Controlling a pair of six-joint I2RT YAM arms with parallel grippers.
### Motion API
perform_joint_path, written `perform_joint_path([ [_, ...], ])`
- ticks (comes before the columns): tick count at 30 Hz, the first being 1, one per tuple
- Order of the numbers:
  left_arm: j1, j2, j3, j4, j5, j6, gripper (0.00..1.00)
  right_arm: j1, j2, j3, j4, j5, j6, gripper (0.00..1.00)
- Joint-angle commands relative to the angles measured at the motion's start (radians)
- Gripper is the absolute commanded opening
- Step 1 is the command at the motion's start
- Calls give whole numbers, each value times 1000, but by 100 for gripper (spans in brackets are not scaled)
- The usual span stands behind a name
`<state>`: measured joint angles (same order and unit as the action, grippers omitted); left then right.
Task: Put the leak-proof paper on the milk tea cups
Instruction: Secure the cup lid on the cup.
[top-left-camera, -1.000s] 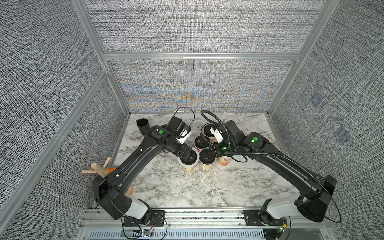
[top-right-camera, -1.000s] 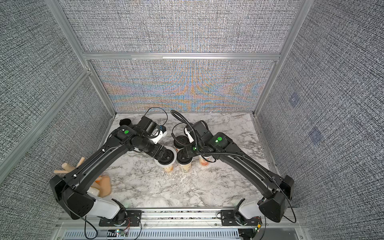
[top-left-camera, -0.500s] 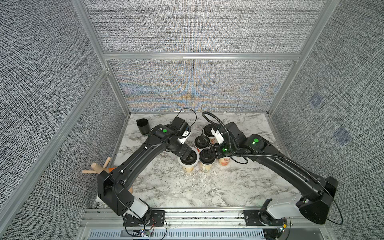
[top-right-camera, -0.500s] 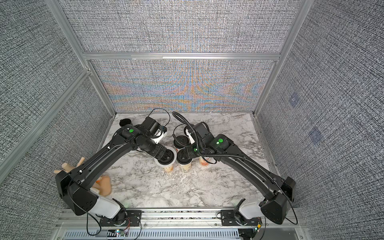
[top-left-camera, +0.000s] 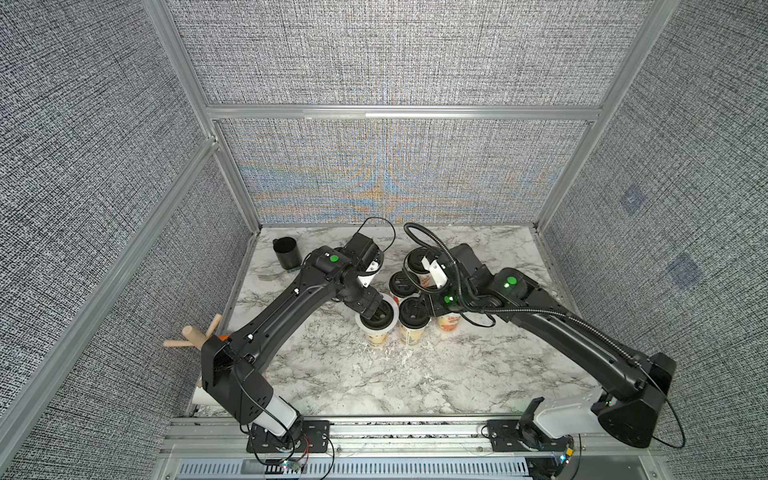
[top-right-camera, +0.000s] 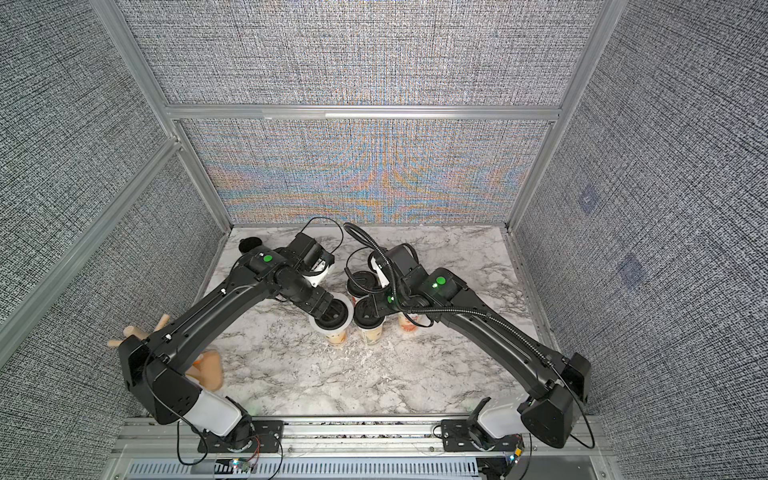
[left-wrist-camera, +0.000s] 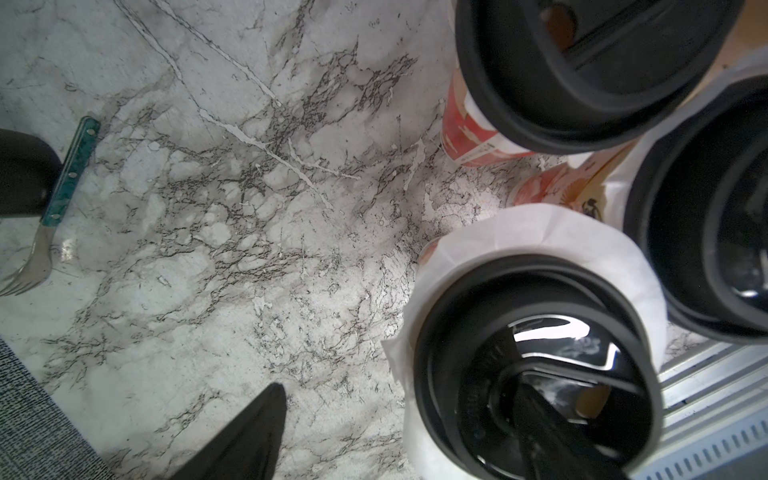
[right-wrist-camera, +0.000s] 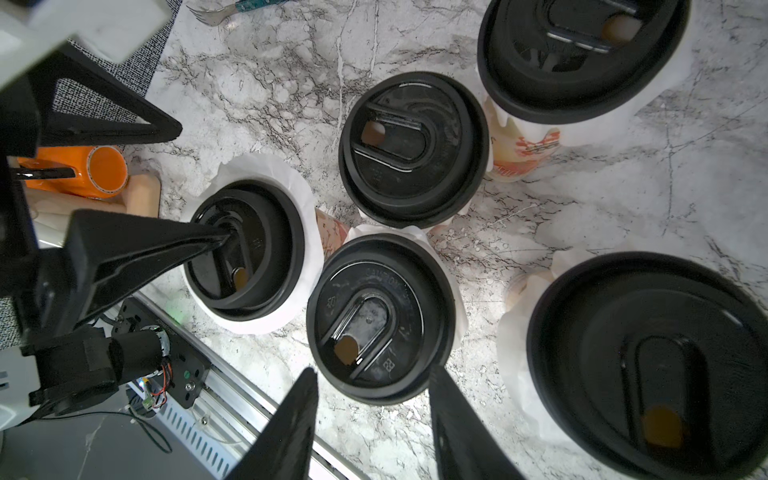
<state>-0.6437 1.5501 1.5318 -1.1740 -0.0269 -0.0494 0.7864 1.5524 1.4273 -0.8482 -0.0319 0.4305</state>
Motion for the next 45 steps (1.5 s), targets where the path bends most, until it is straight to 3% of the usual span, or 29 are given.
perform_joint_path([
  [1,-1,6,2,-47,-35,11,86,2,4,8,22,0,2,47],
  [19,-2,-2,16,-63,-50,10,86,59,93,43,81,-64,8,45],
  [29,-2,3,11,-46,-28,6,86,91,133,38,157,-121,51,37],
  [45,-2,-10,8,-44,-23,2,86,102,174,7,261,-176,108,34],
])
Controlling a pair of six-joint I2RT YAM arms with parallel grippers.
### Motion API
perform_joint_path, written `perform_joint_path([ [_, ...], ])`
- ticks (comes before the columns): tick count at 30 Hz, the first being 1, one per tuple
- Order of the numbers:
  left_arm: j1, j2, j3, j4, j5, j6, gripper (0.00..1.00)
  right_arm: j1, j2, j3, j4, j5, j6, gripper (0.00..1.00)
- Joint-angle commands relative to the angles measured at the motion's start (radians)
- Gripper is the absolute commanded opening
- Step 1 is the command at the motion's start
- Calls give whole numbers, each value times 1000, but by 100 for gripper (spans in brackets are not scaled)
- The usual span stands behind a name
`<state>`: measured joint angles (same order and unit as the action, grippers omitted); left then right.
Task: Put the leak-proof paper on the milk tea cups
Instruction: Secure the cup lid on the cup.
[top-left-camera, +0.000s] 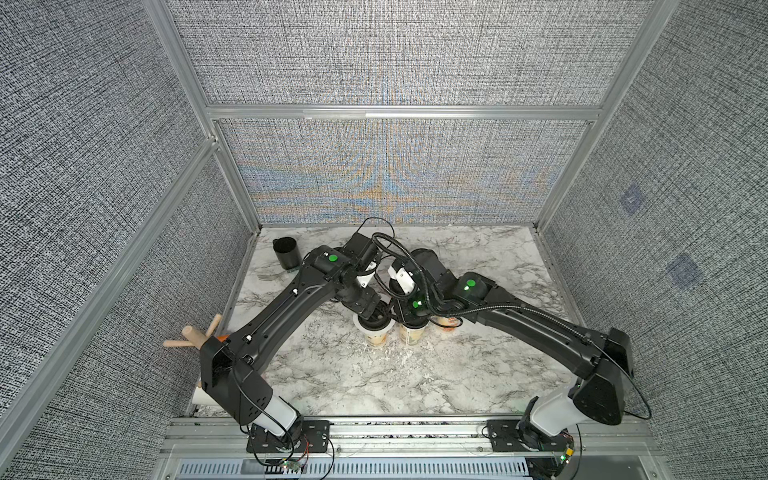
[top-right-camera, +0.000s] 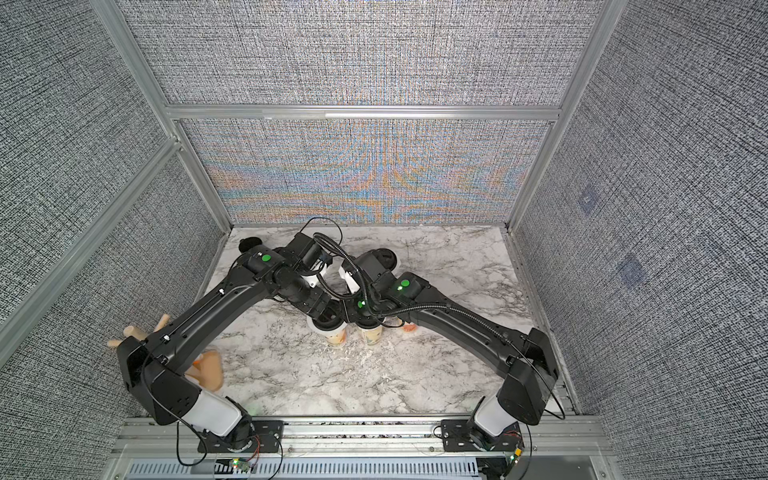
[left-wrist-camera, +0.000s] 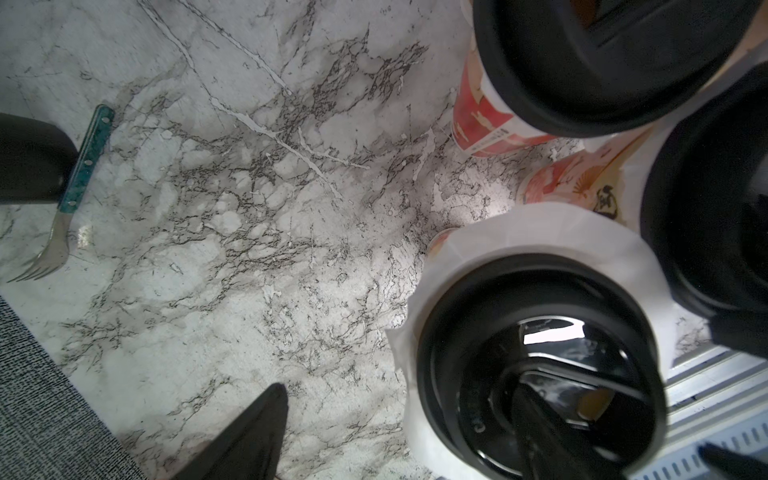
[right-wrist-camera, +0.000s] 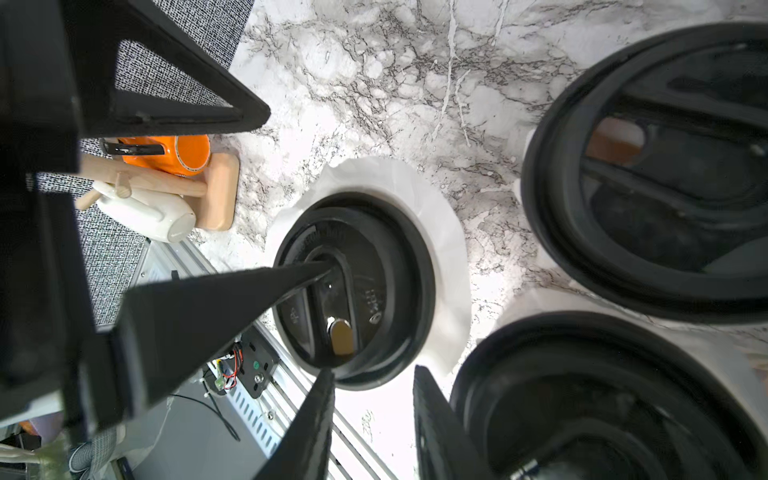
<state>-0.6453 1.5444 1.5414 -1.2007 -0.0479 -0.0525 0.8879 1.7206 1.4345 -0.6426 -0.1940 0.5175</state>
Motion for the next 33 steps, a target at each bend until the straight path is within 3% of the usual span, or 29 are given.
perform_joint_path([
  [1,-1,-4,-1,-16,-2,5,86,0,8,-3,60,-16,24,34],
  [33,-1,-4,25,-12,30,6,86,-1,24,-21,92,-31,41,30],
])
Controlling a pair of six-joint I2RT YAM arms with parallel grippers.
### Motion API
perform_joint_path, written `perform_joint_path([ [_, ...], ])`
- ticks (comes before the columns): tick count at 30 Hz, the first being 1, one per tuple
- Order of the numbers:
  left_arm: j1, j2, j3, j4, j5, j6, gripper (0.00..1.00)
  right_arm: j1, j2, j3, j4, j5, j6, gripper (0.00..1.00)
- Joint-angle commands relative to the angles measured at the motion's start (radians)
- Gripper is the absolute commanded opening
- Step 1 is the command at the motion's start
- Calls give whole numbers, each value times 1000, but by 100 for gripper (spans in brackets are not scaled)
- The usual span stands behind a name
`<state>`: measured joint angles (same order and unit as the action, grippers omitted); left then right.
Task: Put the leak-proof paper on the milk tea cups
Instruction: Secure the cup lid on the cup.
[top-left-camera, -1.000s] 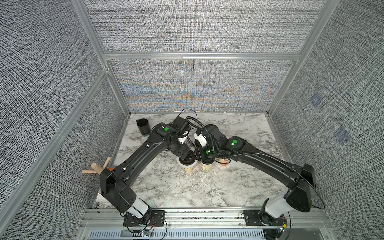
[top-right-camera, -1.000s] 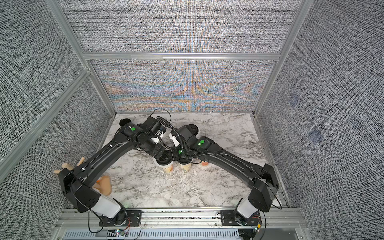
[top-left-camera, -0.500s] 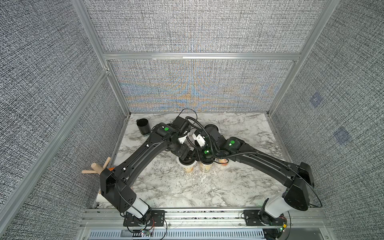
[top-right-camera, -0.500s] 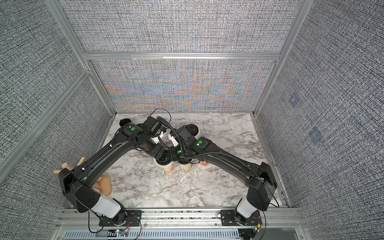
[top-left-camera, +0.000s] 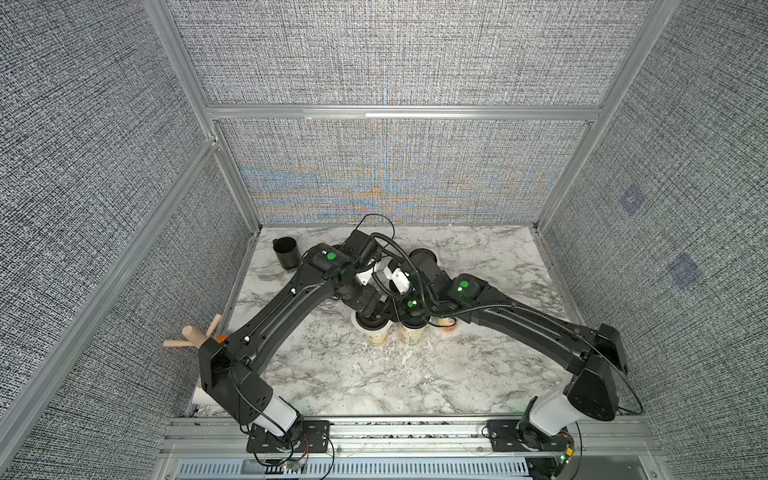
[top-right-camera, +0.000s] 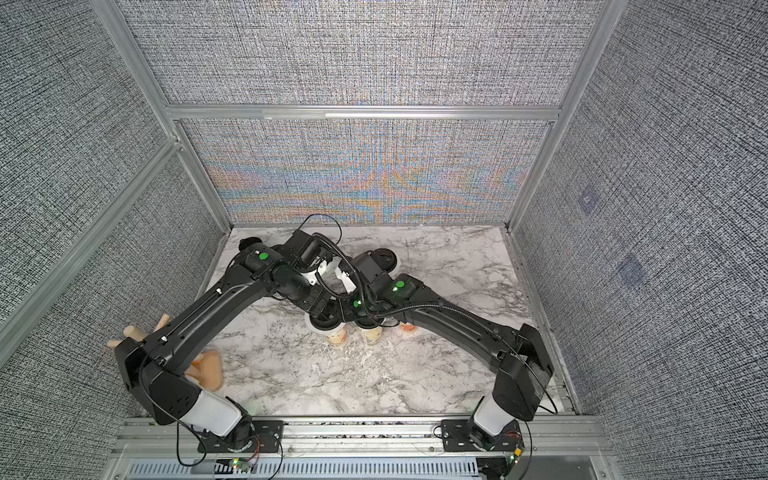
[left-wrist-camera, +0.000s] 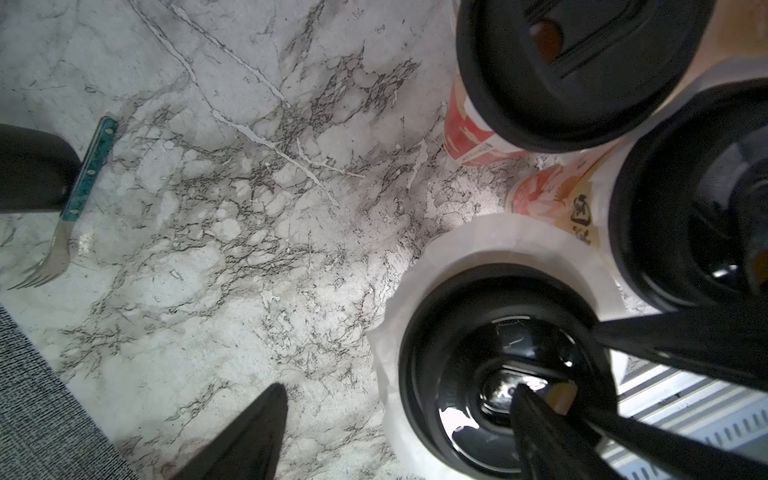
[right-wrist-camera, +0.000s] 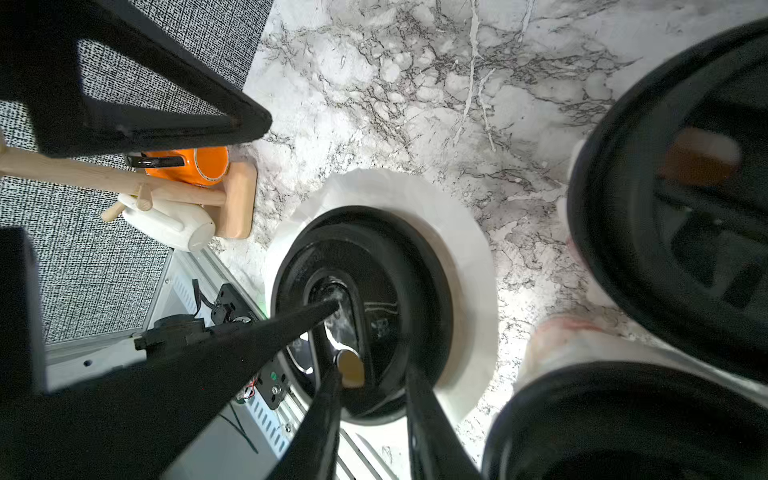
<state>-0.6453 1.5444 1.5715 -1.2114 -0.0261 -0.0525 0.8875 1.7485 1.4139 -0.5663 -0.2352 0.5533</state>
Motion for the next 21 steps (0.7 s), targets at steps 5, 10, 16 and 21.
perform_joint_path([
  [5,-2,3,-26,13,13,2,86,-2,-11,2,5,19,2,30],
  [10,-1,4,-38,19,17,-1,86,-5,-20,8,-5,26,-2,30],
  [16,-1,-1,-36,22,26,-3,86,-4,-23,13,-10,28,-3,30],
  [21,-1,2,-32,26,36,-4,86,-4,-26,14,-10,28,-3,30],
])
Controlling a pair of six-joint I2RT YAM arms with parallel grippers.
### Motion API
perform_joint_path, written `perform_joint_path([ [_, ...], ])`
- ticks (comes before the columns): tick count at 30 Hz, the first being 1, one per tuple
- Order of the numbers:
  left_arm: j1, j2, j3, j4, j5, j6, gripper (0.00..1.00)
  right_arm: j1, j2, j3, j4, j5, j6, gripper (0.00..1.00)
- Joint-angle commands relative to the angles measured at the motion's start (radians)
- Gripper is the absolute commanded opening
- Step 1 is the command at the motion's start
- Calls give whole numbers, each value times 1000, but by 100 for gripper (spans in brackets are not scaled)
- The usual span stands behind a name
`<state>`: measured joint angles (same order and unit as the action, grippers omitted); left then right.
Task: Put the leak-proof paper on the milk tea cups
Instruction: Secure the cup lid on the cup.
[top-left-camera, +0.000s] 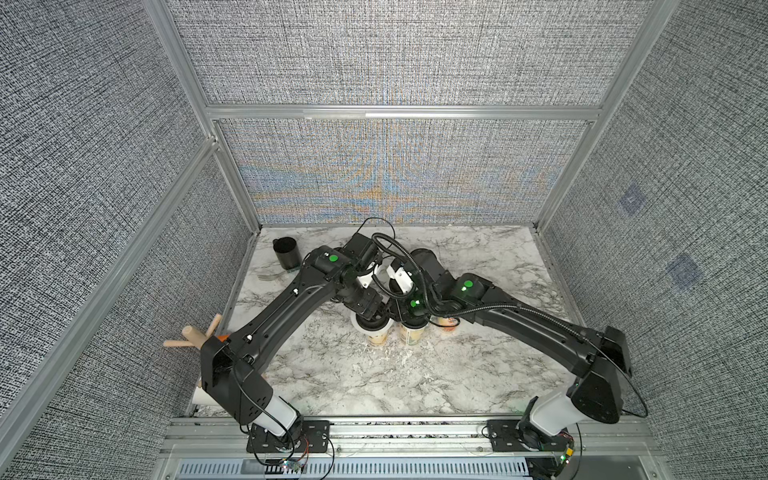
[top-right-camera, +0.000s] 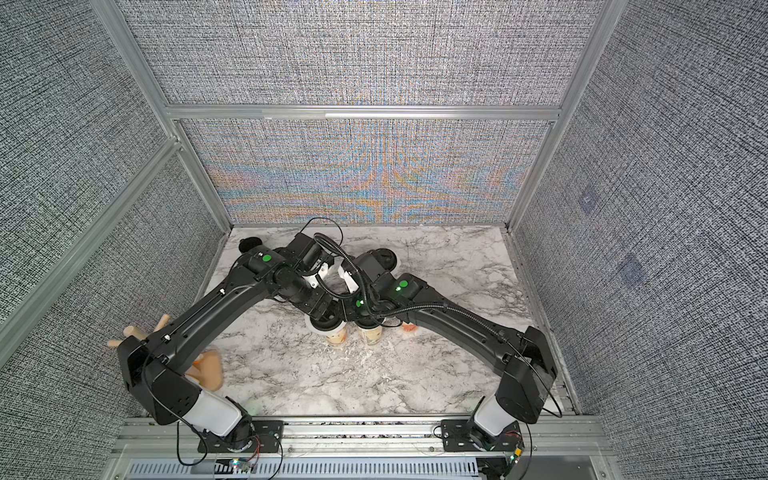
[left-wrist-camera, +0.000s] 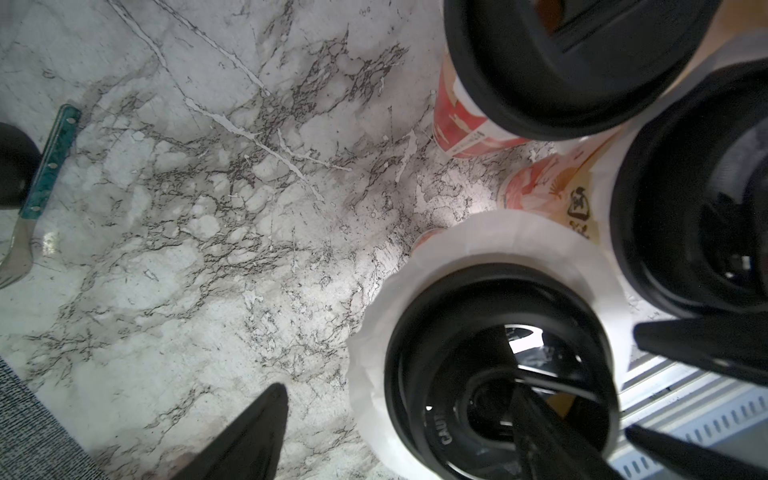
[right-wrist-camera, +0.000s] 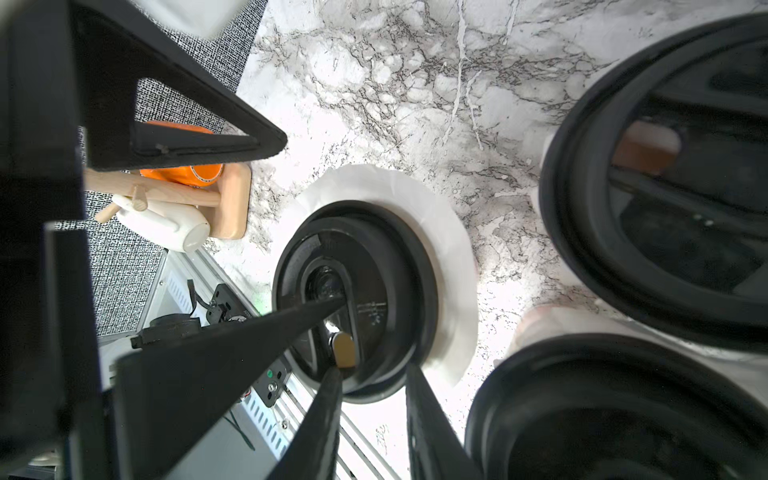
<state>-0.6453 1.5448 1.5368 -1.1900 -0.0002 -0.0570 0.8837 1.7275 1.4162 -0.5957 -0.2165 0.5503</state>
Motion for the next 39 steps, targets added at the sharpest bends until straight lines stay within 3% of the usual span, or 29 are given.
perform_joint_path([
  [1,-1,2,4,4,12,0,86,0,-5,12,20,9,0,30],
  [39,-1,-40,-143,18,-12,-32,85,24,36,18,-29,86,16,28],
])
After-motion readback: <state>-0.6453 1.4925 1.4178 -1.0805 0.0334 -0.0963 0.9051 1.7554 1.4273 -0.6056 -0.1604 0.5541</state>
